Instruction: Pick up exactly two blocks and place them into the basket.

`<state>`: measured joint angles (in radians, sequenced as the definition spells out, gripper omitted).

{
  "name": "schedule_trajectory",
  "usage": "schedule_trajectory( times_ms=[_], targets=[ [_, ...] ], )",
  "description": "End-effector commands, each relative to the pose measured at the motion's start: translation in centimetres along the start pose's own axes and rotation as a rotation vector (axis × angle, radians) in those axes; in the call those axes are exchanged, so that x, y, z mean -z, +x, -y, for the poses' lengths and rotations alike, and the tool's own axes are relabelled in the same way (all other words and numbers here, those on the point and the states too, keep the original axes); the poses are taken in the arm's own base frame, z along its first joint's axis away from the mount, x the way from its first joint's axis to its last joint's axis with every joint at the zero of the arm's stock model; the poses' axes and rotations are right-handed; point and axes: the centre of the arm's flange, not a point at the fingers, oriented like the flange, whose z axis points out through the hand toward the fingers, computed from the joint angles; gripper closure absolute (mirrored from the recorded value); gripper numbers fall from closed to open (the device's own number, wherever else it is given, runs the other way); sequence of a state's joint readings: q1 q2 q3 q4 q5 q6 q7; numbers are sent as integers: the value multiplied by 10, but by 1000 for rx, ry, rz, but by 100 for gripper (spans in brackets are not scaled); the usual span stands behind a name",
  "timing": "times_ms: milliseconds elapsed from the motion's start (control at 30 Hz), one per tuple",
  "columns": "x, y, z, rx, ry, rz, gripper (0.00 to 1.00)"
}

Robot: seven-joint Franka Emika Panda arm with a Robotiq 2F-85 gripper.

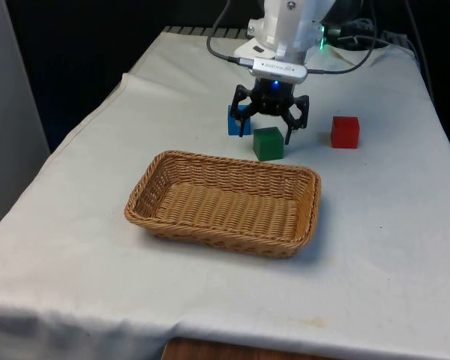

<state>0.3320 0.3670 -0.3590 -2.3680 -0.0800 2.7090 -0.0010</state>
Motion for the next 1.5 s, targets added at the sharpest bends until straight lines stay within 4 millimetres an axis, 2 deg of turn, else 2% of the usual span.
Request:
schedule_trajectory(
  times_ms=[0, 433, 467, 533, 567, 633, 733, 767, 1033, 1200, 1233, 1300, 1433, 1467],
  targets=[
    [0, 0, 1, 1, 0, -3, 0],
    [-1, 0, 0, 0, 0, 1, 0],
    [-1, 0, 0, -1, -1, 2, 2],
    [-1, 0, 0, -1, -1, 2, 20],
    [-1, 0, 0, -1, -1, 1, 37],
    [-1, 0, 0, 0, -1, 1, 60],
    [-1, 0, 0, 0, -1, 1, 88],
    [-1, -1, 0, -1, 0, 2, 94],
    [-1, 0, 0, 0, -1, 2, 95],
    [15, 6, -5, 0, 5, -4, 95],
    [11, 7, -3, -2, 1, -10, 95],
    [25, 11, -8, -1, 8, -5, 95],
    [39, 17, -12, 2, 13, -6, 95],
    [35, 15, -11, -2, 9, -8, 95]
  ],
)
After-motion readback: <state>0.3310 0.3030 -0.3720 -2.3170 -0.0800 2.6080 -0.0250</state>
